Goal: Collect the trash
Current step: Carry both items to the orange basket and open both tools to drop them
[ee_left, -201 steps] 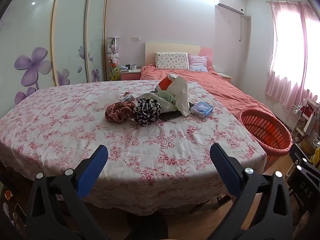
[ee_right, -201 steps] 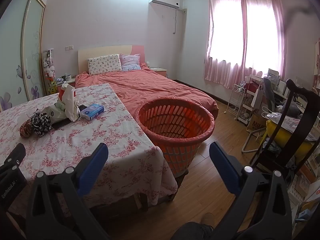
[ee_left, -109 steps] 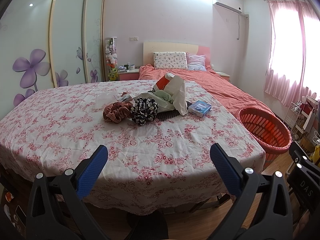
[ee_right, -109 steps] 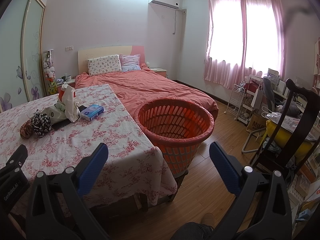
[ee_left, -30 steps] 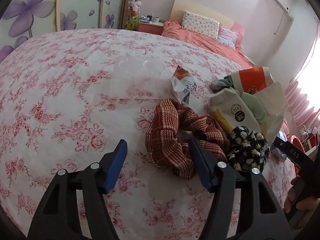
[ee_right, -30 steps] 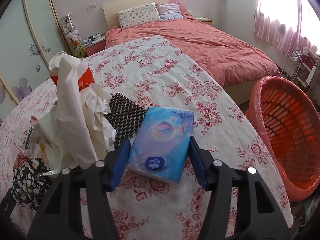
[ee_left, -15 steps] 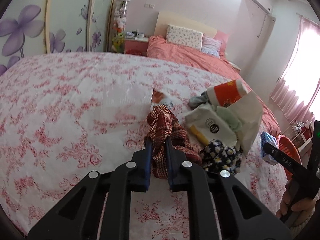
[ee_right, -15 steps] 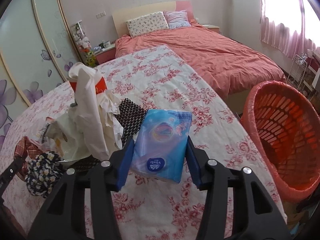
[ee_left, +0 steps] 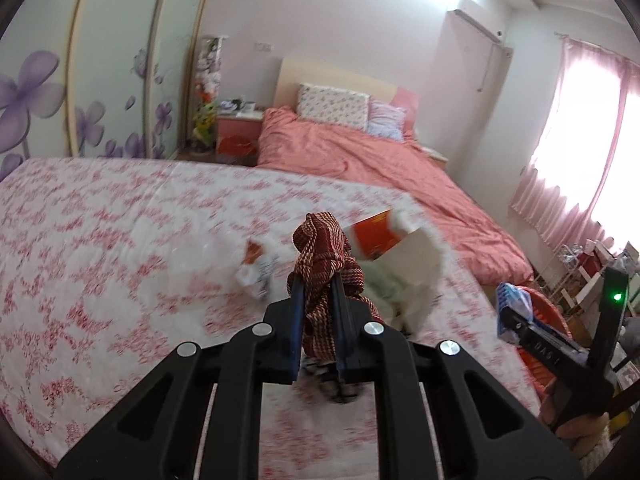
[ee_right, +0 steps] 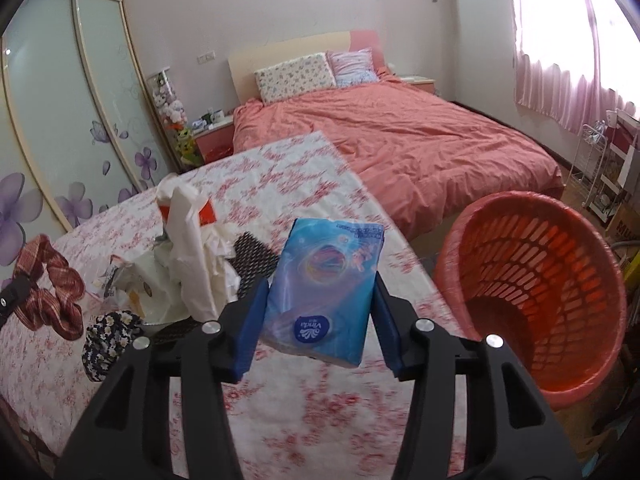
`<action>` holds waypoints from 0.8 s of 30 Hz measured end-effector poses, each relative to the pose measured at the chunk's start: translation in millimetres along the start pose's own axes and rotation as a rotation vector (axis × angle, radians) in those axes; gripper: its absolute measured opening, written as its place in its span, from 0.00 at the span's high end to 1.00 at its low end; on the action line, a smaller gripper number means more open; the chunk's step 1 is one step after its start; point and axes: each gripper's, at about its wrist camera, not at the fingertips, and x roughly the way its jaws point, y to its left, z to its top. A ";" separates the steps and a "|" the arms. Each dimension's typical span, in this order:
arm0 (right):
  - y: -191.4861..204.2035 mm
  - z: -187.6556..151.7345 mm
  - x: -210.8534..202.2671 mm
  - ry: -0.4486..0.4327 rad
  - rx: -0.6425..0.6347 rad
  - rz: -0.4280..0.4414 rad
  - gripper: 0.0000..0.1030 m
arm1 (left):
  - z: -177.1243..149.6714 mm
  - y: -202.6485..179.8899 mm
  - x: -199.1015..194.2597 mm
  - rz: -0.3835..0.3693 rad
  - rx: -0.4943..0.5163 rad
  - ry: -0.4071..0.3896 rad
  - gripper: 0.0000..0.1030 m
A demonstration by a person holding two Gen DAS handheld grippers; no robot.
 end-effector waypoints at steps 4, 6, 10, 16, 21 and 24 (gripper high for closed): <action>-25.1 5.8 -17.2 -0.031 0.026 -0.024 0.52 | 10.4 -31.4 -4.0 -0.066 0.032 -0.025 0.88; -38.6 8.3 -23.8 -0.044 0.038 -0.042 0.52 | 13.8 -47.8 -4.6 -0.096 0.052 -0.034 0.88; -68.0 12.6 -35.1 -0.070 0.066 -0.082 0.52 | 18.0 -84.3 4.5 -0.179 0.087 -0.031 0.88; -110.4 16.0 -49.5 -0.101 0.114 -0.141 0.52 | 2.8 -147.2 37.2 -0.302 0.162 0.026 0.88; -144.6 13.6 -55.6 -0.114 0.152 -0.184 0.52 | -19.0 -194.3 68.6 -0.388 0.207 0.102 0.88; -162.6 13.0 -56.6 -0.118 0.174 -0.200 0.52 | -28.9 -219.1 81.9 -0.434 0.226 0.140 0.88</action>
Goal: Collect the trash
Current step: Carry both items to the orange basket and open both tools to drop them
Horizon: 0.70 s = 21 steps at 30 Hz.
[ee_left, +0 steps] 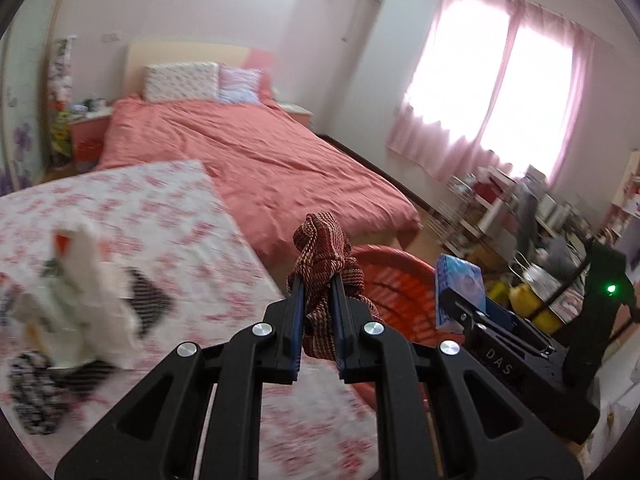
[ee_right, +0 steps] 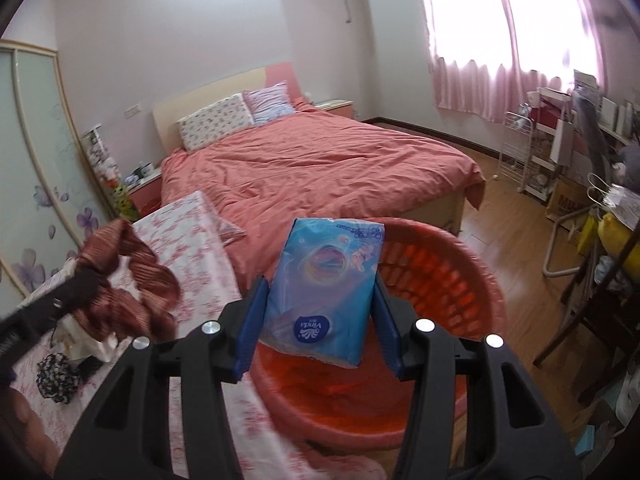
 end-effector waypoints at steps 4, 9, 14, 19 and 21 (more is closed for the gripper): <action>-21.7 2.4 4.7 -0.007 0.022 -0.017 0.52 | 0.1 -26.3 22.3 -0.058 0.024 0.030 0.88; -41.0 7.4 10.2 -0.016 0.048 -0.021 0.52 | -1.7 -49.6 40.7 -0.107 0.059 0.057 0.88; -57.7 10.3 19.5 -0.014 0.071 -0.021 0.51 | -3.8 -61.8 59.7 -0.133 0.077 0.094 0.88; -67.2 10.0 29.2 -0.009 0.095 -0.017 0.48 | -8.0 -67.3 71.8 -0.133 0.076 0.132 0.84; -69.2 10.1 31.5 -0.006 0.107 -0.007 0.46 | -10.8 -67.0 75.0 -0.126 0.072 0.143 0.77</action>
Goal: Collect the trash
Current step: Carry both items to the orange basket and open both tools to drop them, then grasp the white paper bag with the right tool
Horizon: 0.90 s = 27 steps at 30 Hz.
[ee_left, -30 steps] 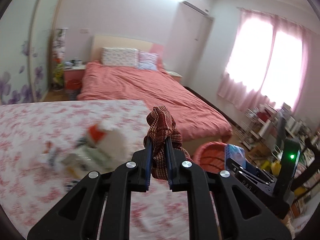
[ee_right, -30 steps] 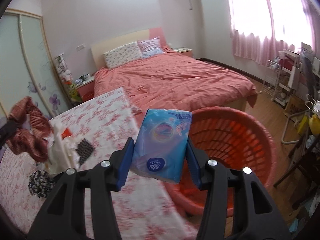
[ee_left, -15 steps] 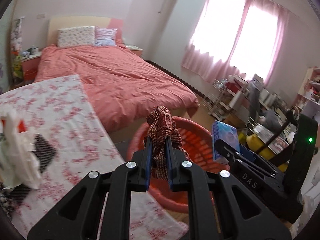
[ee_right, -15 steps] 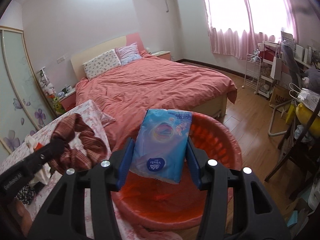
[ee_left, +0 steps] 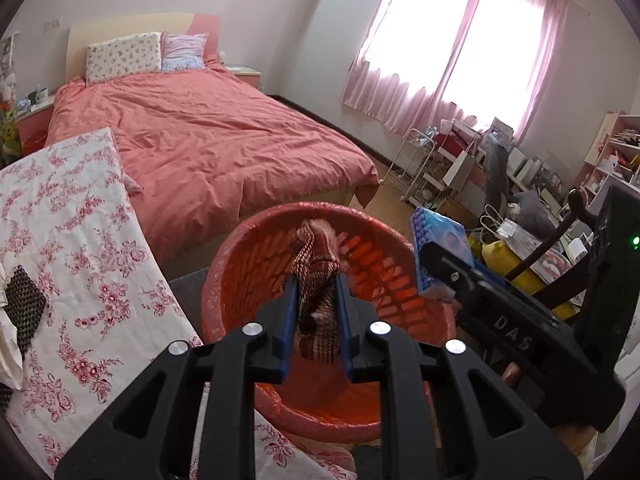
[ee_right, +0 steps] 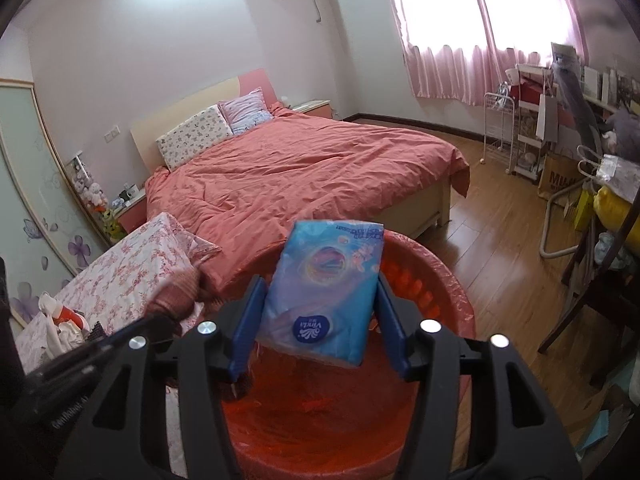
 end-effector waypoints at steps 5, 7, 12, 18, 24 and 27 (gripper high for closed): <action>-6.2 -1.0 1.3 -0.004 0.008 -0.006 0.38 | -5.2 4.5 1.0 0.023 -0.016 0.022 0.63; -5.9 -2.3 -1.8 -0.007 0.003 -0.015 0.38 | -7.6 7.2 -3.4 0.042 -0.020 0.025 0.63; 2.6 -7.0 -9.7 -0.008 -0.025 -0.032 0.38 | -16.4 17.7 -18.9 0.108 -0.017 0.021 0.56; 36.2 -15.1 -19.5 0.000 -0.101 -0.008 0.38 | -29.8 40.2 -52.5 0.214 -0.015 -0.003 0.56; 90.4 -31.2 -24.1 0.031 -0.187 0.064 0.43 | -43.7 79.9 -99.8 0.310 -0.068 -0.061 0.56; 119.2 -41.0 -23.2 0.057 -0.229 0.105 0.46 | -50.4 98.0 -119.7 0.350 -0.102 -0.083 0.55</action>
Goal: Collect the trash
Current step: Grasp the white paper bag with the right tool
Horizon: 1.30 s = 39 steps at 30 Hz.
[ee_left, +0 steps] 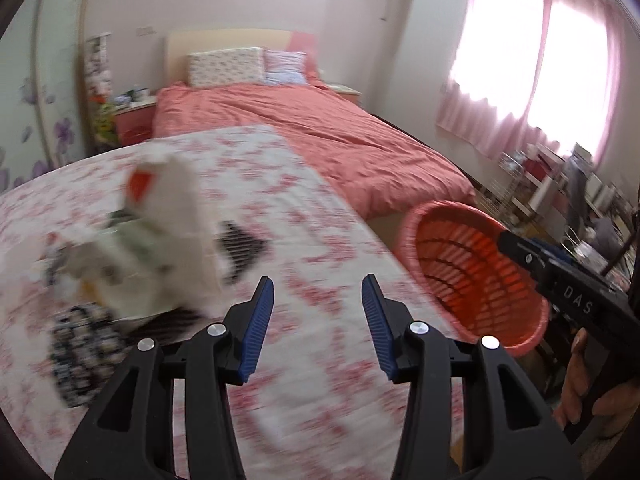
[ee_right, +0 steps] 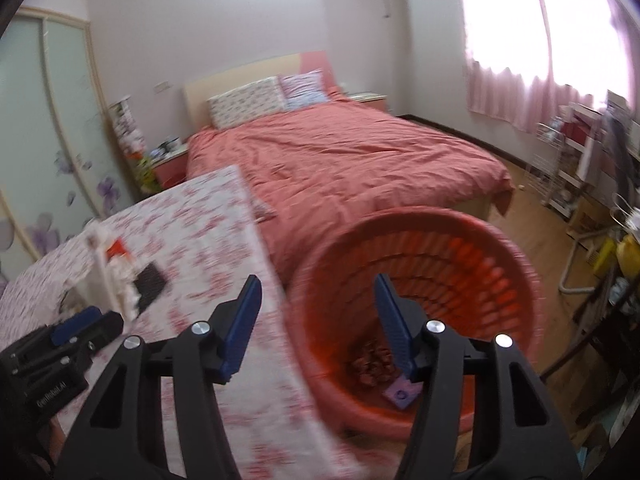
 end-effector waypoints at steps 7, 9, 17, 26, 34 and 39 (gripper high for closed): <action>85.5 -10.5 12.2 0.046 -0.106 0.134 0.51 | -7.5 69.1 -38.1 0.142 -0.100 -0.065 0.49; 106.0 -12.4 16.6 0.057 -0.126 0.172 0.53 | -10.9 89.9 -46.0 0.180 -0.130 -0.076 0.49; 175.8 -14.2 33.4 0.084 -0.153 0.304 0.59 | -28.7 168.6 -65.1 0.292 -0.277 -0.078 0.47; 211.6 -3.2 62.7 0.094 -0.141 0.277 0.59 | -45.8 215.2 -71.2 0.345 -0.362 -0.067 0.44; 216.3 -7.4 80.1 0.121 -0.158 0.279 0.82 | -52.3 239.6 -69.3 0.375 -0.409 -0.054 0.39; 202.7 -6.6 69.6 0.094 -0.131 0.283 0.93 | -48.8 246.1 -61.6 0.389 -0.414 -0.039 0.35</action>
